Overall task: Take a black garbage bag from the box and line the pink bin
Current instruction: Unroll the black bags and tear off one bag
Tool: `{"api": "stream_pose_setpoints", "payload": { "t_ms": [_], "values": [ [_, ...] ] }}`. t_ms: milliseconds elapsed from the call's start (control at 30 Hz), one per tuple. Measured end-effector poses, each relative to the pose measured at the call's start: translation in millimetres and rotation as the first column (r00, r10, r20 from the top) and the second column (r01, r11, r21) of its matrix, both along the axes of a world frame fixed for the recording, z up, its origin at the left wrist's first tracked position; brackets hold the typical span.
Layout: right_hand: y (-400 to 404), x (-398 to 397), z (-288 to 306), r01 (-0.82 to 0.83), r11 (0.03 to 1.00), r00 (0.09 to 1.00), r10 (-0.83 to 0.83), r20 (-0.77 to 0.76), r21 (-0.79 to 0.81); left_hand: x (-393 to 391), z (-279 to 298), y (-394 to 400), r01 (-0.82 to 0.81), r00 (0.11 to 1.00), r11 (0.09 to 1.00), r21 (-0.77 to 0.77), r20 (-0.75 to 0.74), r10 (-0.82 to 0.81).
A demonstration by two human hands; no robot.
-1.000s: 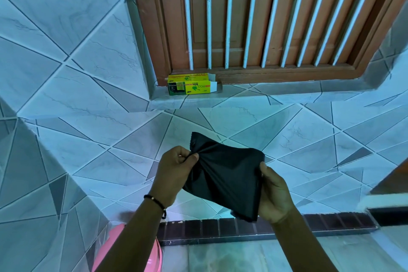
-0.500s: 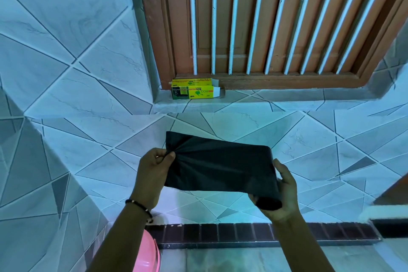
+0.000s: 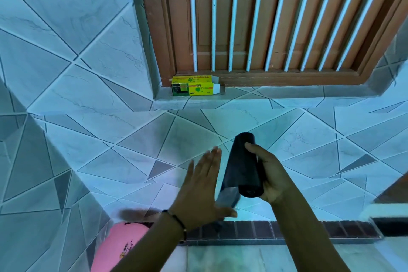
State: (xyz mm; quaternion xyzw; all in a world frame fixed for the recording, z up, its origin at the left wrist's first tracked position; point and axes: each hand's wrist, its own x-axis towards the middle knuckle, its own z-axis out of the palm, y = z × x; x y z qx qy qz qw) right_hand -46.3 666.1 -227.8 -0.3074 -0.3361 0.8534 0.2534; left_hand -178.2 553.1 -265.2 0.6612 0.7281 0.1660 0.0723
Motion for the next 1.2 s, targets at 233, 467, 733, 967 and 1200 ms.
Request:
{"api": "stream_pose_setpoints", "payload": {
  "t_ms": [233, 467, 733, 967, 1200],
  "values": [
    [-4, 0, -6, -0.1, 0.995, 0.978, 0.096, -0.187, -0.013, 1, -18, 3, -0.234, 0.927, 0.941, 0.243, 0.346, 0.141],
    [-8, 3, -7, 0.019, 1.0, 0.978, -0.023, -0.208, -0.02, -26, -18, -6, -0.257, 0.966, 0.91, 0.325, 0.119, 0.23],
    [-5, 14, -15, -0.06, 0.995, 0.973, 0.042, -0.227, -0.075, -58, -35, -19, -0.287, 0.953, 0.898, 0.333, 0.007, 0.302],
    [7, 23, -18, -0.089, 0.996, 0.976, 0.081, -0.202, -0.03, -90, -44, -27, -0.38, 0.918, 0.856, 0.35, 0.027, 0.396],
    [12, 25, -25, -0.055, 0.998, 0.992, 0.051, -0.112, -0.038, -99, -63, -34, -0.313, 0.95, 0.947, -0.069, -0.02, 0.312]
  ]
}}
